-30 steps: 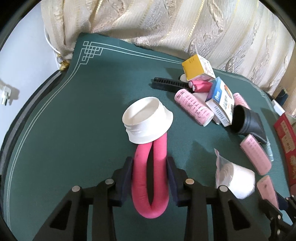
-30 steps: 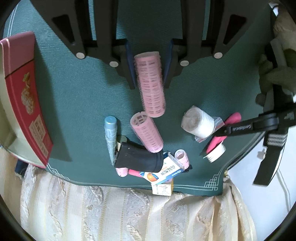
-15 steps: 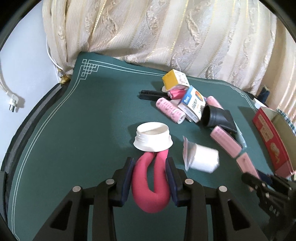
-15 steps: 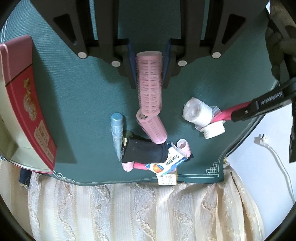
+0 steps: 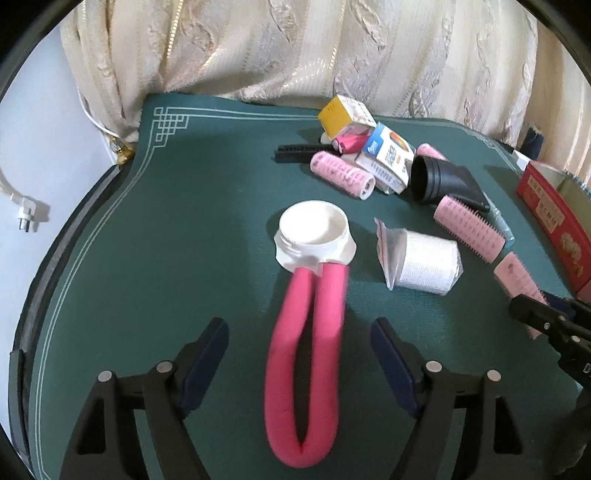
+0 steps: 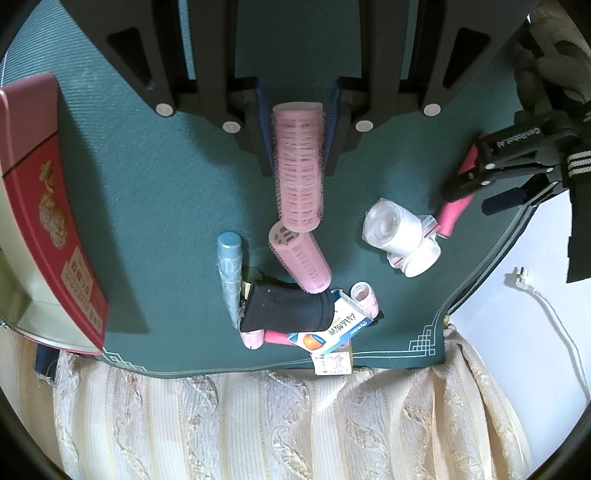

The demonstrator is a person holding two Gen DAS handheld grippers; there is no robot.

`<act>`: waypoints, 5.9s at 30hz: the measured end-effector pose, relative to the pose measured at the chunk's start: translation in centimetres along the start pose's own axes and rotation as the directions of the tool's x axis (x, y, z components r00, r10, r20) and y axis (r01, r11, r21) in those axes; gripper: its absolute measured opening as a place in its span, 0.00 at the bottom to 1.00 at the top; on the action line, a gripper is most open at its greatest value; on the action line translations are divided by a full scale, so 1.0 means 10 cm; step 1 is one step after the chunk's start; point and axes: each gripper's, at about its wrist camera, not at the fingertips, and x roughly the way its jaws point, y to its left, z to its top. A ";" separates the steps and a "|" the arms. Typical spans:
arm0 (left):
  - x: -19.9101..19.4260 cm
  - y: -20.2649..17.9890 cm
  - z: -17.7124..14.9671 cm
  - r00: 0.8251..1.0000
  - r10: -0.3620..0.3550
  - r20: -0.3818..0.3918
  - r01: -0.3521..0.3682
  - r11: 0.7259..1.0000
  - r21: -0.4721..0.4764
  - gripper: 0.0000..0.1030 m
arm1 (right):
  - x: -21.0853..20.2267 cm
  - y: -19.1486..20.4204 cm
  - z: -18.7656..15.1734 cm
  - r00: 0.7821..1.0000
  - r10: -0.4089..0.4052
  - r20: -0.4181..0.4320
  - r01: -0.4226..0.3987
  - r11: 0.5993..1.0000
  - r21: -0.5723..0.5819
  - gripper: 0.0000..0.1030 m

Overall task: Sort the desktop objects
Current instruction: 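Grasp the pink foam curler with the left tool while the right tool grasps a pink roller, then carry both pink items to the tin box and open both tools inside, then return both tools to the table and grasp the white cup with the left tool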

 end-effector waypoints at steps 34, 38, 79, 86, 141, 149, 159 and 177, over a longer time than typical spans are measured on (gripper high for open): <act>-0.54 -0.42 0.23 0.980 -0.132 0.151 0.128 0.991 0.033 0.32 | -0.34 -0.08 0.03 0.993 -0.016 0.118 0.013 1.000 0.023 0.27; -0.55 -0.56 0.27 0.977 -0.147 0.154 0.140 0.989 0.053 0.32 | -0.48 -0.17 0.04 0.988 -0.023 0.150 0.016 0.999 0.047 0.27; -0.68 -2.63 0.94 0.857 -0.506 0.100 0.450 0.828 0.335 0.32 | -1.44 -2.01 -0.01 0.893 -0.388 0.230 0.275 0.872 0.405 0.27; -0.58 -2.88 1.00 0.833 -0.550 0.056 0.505 0.798 0.330 0.32 | -1.51 -2.16 -0.07 0.889 -0.400 0.222 0.270 0.851 0.450 0.31; -0.29 -0.82 0.68 0.961 -0.212 0.180 0.211 0.977 0.022 0.77 | -1.04 -0.62 0.18 0.946 -0.194 0.261 0.132 0.963 0.235 0.46; -0.06 0.04 0.59 0.986 -0.068 0.150 0.087 0.988 -0.124 0.77 | -0.73 -0.33 0.23 0.966 -0.141 0.217 0.100 0.977 0.190 0.46; 0.25 0.26 0.61 0.996 -0.047 0.072 0.056 0.992 -0.115 0.77 | -0.45 -0.21 0.24 0.979 -0.115 0.170 0.084 0.980 0.182 0.46; 0.54 0.14 0.62 0.993 -0.118 0.012 0.118 0.989 -0.094 0.55 | -0.22 -0.20 0.20 0.990 -0.095 0.109 0.076 0.983 0.166 0.46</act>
